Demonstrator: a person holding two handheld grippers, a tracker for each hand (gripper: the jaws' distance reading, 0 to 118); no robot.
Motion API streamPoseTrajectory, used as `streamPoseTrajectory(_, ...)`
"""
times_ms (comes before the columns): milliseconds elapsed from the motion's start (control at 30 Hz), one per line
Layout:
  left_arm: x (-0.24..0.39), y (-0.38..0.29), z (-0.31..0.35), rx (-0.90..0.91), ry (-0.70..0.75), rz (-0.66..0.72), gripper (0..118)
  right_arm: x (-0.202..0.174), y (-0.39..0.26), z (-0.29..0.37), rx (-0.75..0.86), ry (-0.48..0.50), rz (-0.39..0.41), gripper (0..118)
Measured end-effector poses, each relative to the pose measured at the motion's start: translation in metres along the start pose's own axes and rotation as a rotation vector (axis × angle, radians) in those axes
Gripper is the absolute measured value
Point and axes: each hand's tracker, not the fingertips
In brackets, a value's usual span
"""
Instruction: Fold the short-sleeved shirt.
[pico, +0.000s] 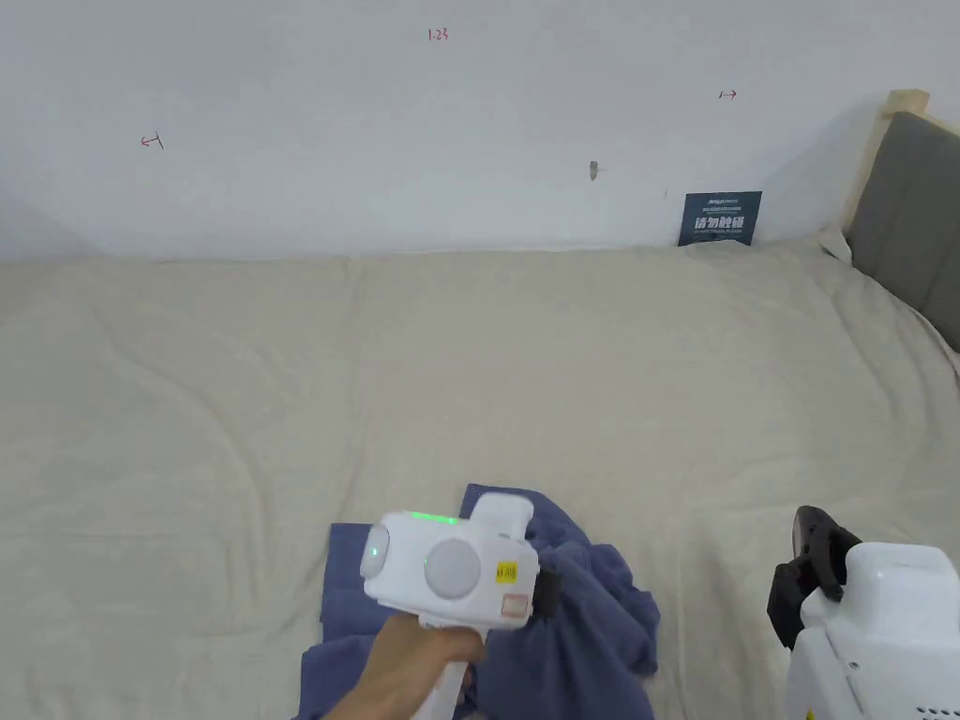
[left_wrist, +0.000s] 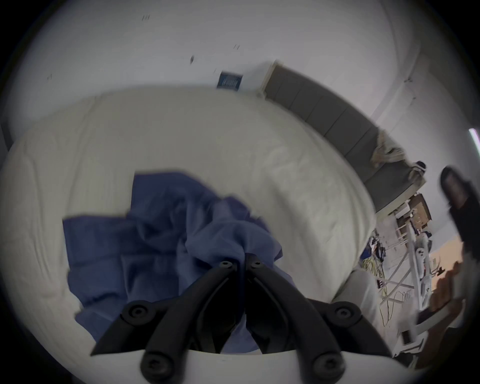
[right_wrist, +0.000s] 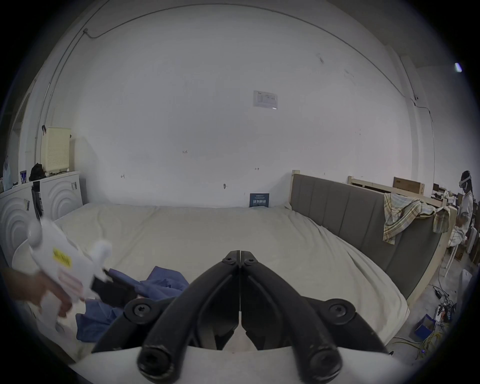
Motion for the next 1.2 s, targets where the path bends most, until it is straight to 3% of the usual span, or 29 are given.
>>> streamPoseTrajectory(233, -0.015, -0.039, -0.06, -0.176, 0.162, -0.011, 5, -0.01, -0.01, -0.008, -0.044, 0.021, -0.007, 0)
streamPoseTrajectory(267, -0.015, -0.038, -0.059, -0.117, 0.144, -0.009, 7, -0.01, -0.01, -0.008, -0.046, 0.023, -0.007, 0)
streamPoseTrajectory(333, -0.01, -0.036, -0.045, -0.045, 0.121, 0.058, 26, -0.011, -0.008, -0.006, -0.045, 0.025, -0.004, 0)
streamPoseTrajectory(367, -0.009, -0.035, -0.037, -0.024, 0.098, 0.068, 26, -0.011, -0.007, -0.005, -0.042, 0.026, -0.002, 0)
streamPoseTrajectory(400, -0.006, -0.033, -0.027, 0.013, 0.058, 0.08, 65, -0.011, -0.005, -0.004, -0.037, 0.026, 0.001, 0)
streamPoseTrajectory(433, -0.002, -0.032, -0.015, 0.04, 0.063, 0.076, 87, -0.012, -0.003, -0.003, -0.033, 0.026, 0.003, 0)
streamPoseTrajectory(467, 0.001, -0.029, 0.0, 0.093, 0.067, 0.056, 96, -0.012, 0.0, -0.001, -0.027, 0.025, 0.003, 0)
streamPoseTrajectory(700, 0.019, -0.017, 0.117, 0.489, 0.209, -0.067, 96, -0.018, 0.025, 0.01, 0.046, 0.03, -0.004, 0)
streamPoseTrajectory(967, 0.0, -0.038, 0.213, 0.874, 0.518, -0.125, 95, -0.028, 0.053, 0.021, 0.137, 0.038, -0.01, 0)
streamPoseTrajectory(1033, -0.008, -0.046, 0.228, 0.931, 0.601, -0.141, 90, -0.031, 0.058, 0.023, 0.156, 0.046, -0.01, 0)
streamPoseTrajectory(1067, -0.013, -0.05, 0.232, 0.95, 0.611, -0.14, 81, -0.033, 0.06, 0.023, 0.161, 0.05, -0.01, 0)
streamPoseTrajectory(1133, -0.023, -0.058, 0.241, 0.975, 0.612, -0.129, 36, -0.036, 0.062, 0.024, 0.174, 0.06, -0.009, 0)
streamPoseTrajectory(1167, -0.027, -0.062, 0.245, 0.987, 0.602, -0.122, 4, -0.037, 0.062, 0.024, 0.18, 0.065, -0.009, 0)
streamPoseTrajectory(1200, -0.031, -0.066, 0.25, 1.007, 0.576, -0.11, 0, -0.039, 0.063, 0.025, 0.185, 0.071, -0.008, 0)
